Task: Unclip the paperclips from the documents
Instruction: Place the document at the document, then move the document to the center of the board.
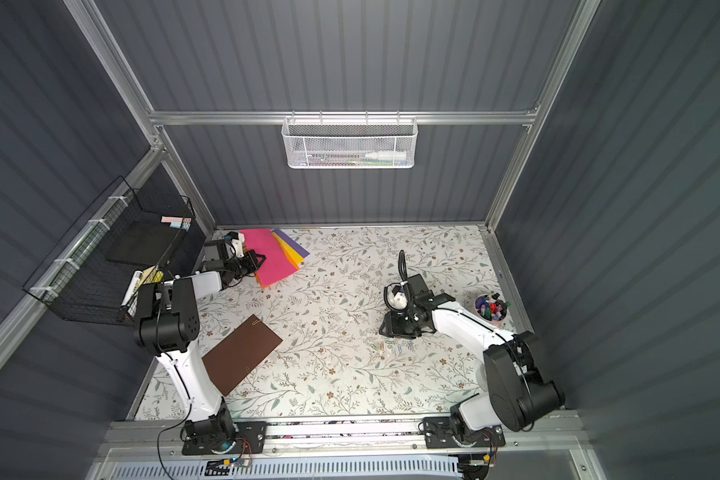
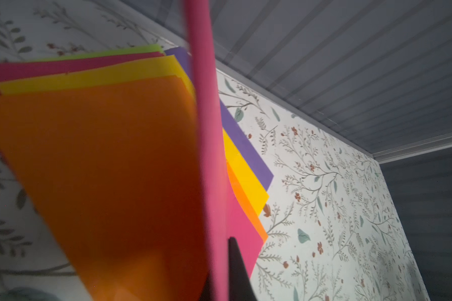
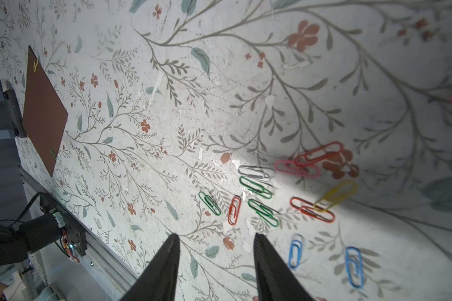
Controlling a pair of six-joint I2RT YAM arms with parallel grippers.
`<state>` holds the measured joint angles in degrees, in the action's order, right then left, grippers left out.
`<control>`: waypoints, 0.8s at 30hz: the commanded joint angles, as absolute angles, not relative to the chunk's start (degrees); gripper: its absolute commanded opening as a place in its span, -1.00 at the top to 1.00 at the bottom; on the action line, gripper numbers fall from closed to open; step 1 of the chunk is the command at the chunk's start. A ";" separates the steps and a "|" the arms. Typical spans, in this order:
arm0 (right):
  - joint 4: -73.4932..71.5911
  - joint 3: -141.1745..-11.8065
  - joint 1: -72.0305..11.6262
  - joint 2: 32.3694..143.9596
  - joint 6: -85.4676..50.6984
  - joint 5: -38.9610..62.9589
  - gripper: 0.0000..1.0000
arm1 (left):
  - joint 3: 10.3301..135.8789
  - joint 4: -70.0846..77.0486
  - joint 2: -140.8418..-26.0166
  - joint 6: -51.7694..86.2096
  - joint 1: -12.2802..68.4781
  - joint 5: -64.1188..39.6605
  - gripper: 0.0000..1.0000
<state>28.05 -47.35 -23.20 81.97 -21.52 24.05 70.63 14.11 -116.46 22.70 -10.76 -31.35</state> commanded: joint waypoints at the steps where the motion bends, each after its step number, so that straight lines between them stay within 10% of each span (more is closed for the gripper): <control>1: 31.13 -49.38 -23.37 80.24 -21.01 22.83 -0.05 | 72.84 10.73 -116.87 23.50 -11.75 -27.17 1.00; 4: 31.28 -50.13 -23.38 80.09 -20.58 23.70 -0.10 | 73.07 6.75 -116.33 24.38 -12.30 -20.37 -0.28; 8: 31.26 -50.71 -23.51 80.68 -20.08 24.90 -0.12 | 70.07 4.00 -109.92 25.63 -12.30 -10.63 -0.99; 24: 28.83 -52.78 -23.82 83.22 -18.54 28.68 -0.18 | 46.62 -21.46 -72.55 44.51 3.42 2.16 -0.74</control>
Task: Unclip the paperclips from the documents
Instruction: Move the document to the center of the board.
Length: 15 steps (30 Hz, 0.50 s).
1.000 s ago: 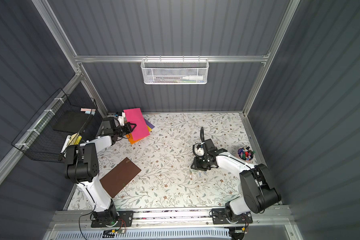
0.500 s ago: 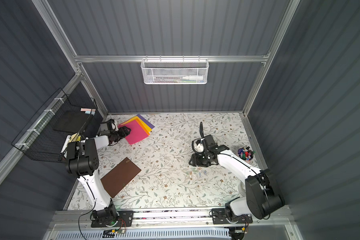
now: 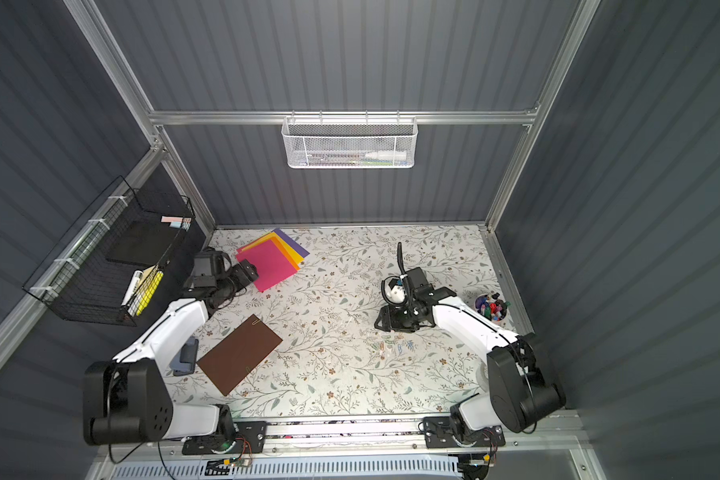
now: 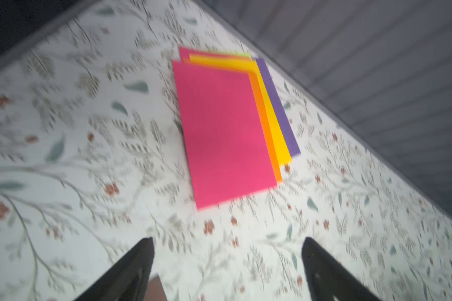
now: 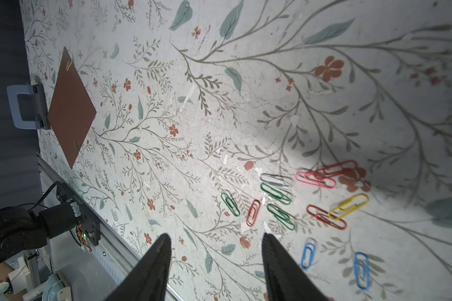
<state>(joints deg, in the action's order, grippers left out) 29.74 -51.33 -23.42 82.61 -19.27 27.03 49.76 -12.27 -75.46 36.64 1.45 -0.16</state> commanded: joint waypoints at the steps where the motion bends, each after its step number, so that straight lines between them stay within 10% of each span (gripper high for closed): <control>1: 28.60 -52.85 -23.81 83.28 -18.54 28.82 -0.18 | 45.86 -22.51 -71.50 45.81 3.60 2.13 -0.69; 15: 28.56 -54.19 -23.82 82.29 -17.58 31.23 -0.28 | 46.50 -29.75 -81.68 55.93 14.84 4.73 -0.99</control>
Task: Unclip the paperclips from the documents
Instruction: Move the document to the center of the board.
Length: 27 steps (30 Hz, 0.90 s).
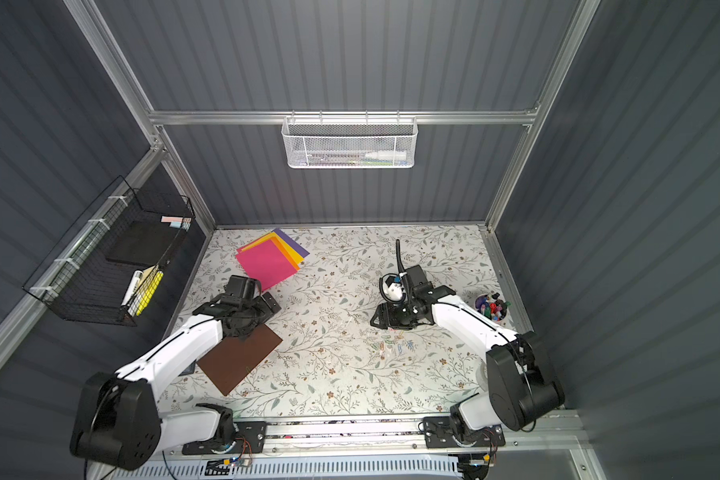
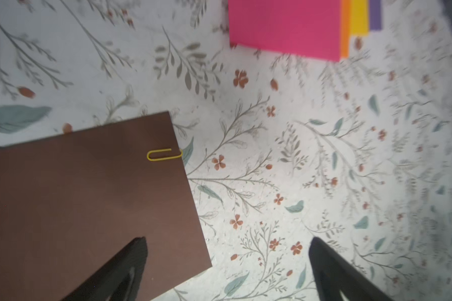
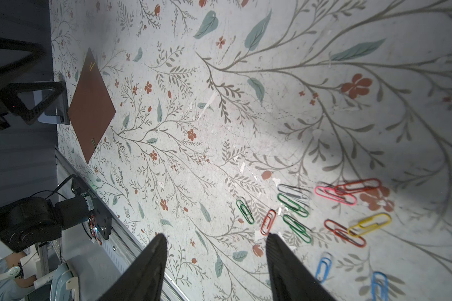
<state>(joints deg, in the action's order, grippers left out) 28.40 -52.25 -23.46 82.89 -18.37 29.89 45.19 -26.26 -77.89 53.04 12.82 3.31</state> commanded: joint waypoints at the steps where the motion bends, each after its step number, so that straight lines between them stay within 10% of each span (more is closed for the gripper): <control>1: 28.80 -54.39 -23.82 82.11 -17.42 31.29 -0.28 | 47.33 -30.54 -82.75 56.96 15.89 5.81 -0.99; 27: 27.40 -53.50 -23.29 81.07 -17.11 31.64 -0.38 | 64.60 -13.07 -102.81 71.59 27.63 -7.75 -0.99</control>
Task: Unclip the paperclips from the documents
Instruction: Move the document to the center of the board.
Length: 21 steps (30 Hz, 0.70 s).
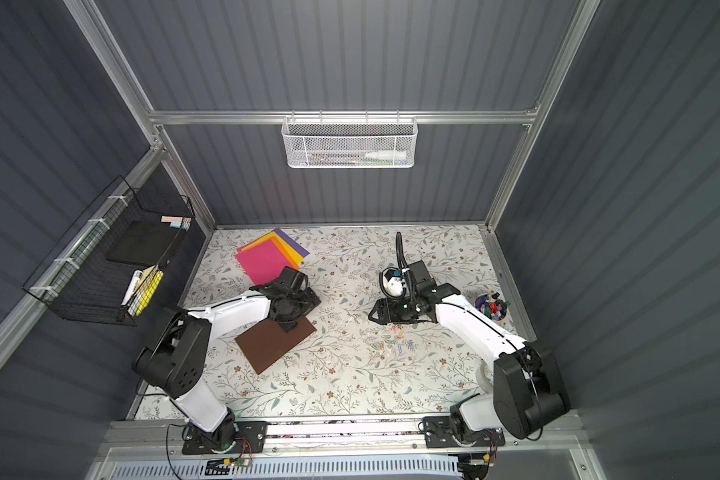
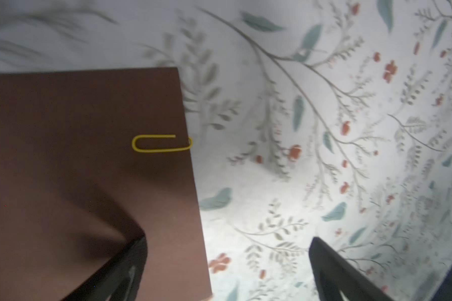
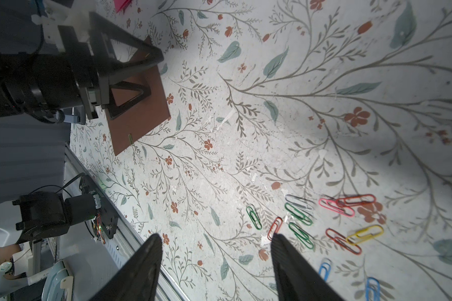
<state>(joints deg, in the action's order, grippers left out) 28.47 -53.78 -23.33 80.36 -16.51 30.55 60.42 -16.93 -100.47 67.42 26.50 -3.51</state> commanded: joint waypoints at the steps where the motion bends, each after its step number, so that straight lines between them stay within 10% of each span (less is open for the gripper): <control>1: 27.01 -53.16 -23.31 81.09 -17.38 31.64 -0.38 | 65.87 -12.04 -103.74 72.57 27.81 -8.38 -0.99; 12: 18.44 -51.25 -25.22 85.66 -25.24 36.78 -0.40 | 83.75 -28.40 -102.98 59.75 25.32 -3.10 -0.99; 21: 9.90 -53.41 -33.96 92.99 -33.30 37.79 -0.43 | 67.82 -38.24 -94.65 45.83 16.44 10.60 -0.67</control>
